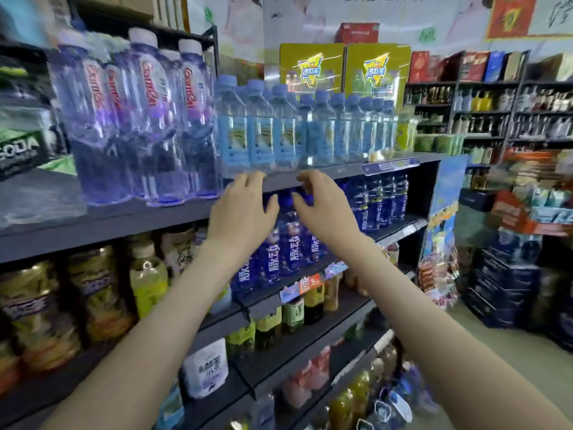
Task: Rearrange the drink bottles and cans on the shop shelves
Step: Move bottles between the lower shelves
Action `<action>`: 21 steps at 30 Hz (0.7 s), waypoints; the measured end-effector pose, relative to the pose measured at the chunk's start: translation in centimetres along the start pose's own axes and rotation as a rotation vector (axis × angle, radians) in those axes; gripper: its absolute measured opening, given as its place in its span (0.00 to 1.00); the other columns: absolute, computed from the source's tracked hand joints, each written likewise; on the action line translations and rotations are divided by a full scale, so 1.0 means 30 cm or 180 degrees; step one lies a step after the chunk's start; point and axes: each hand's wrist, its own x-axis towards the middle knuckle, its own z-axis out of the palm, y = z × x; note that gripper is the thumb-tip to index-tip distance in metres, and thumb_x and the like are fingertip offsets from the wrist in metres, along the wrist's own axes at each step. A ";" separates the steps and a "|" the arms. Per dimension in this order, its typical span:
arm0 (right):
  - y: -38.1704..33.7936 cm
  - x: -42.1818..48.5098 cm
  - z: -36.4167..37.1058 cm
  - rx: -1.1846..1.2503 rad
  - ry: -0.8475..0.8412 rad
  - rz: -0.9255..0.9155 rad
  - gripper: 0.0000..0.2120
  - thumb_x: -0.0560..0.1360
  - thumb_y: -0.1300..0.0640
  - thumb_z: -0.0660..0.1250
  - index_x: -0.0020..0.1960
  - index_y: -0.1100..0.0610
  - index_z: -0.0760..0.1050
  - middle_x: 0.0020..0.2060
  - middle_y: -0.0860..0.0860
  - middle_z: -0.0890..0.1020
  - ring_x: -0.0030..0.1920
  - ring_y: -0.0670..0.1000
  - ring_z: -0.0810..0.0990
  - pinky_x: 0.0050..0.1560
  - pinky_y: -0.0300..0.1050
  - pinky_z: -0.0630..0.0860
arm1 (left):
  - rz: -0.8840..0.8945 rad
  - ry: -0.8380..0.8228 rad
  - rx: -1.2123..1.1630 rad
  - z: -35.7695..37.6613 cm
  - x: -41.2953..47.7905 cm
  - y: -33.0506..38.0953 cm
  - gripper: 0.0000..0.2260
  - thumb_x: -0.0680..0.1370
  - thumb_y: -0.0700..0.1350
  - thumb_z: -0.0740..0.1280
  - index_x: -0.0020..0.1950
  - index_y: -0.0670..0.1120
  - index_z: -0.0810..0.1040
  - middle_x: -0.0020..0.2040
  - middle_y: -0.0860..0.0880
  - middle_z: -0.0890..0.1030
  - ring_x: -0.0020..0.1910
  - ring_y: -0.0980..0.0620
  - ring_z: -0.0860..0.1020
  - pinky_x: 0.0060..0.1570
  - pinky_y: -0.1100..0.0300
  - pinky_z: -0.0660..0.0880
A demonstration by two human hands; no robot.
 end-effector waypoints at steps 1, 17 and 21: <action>0.068 0.010 -0.020 0.0000 -0.0050 -0.0011 0.16 0.78 0.58 0.63 0.64 0.62 0.69 0.57 0.56 0.76 0.59 0.54 0.73 0.56 0.45 0.70 | -0.0065 -0.0003 -0.0001 0.045 0.021 0.045 0.18 0.80 0.51 0.59 0.68 0.45 0.67 0.62 0.45 0.72 0.60 0.43 0.72 0.48 0.51 0.71; 0.692 0.063 0.078 0.0201 -0.0658 0.0332 0.15 0.78 0.59 0.63 0.63 0.63 0.69 0.56 0.58 0.76 0.58 0.56 0.74 0.50 0.43 0.67 | -0.0617 -0.0426 0.0389 0.581 0.064 0.206 0.19 0.80 0.49 0.59 0.69 0.45 0.67 0.64 0.45 0.71 0.63 0.44 0.71 0.55 0.47 0.71; 0.789 0.018 0.146 0.0158 -0.1035 0.0404 0.16 0.78 0.59 0.62 0.64 0.63 0.68 0.57 0.58 0.75 0.58 0.57 0.73 0.52 0.47 0.70 | -0.0804 -0.0661 0.0371 0.700 0.051 0.211 0.19 0.80 0.50 0.58 0.70 0.45 0.65 0.65 0.45 0.70 0.64 0.45 0.70 0.52 0.52 0.72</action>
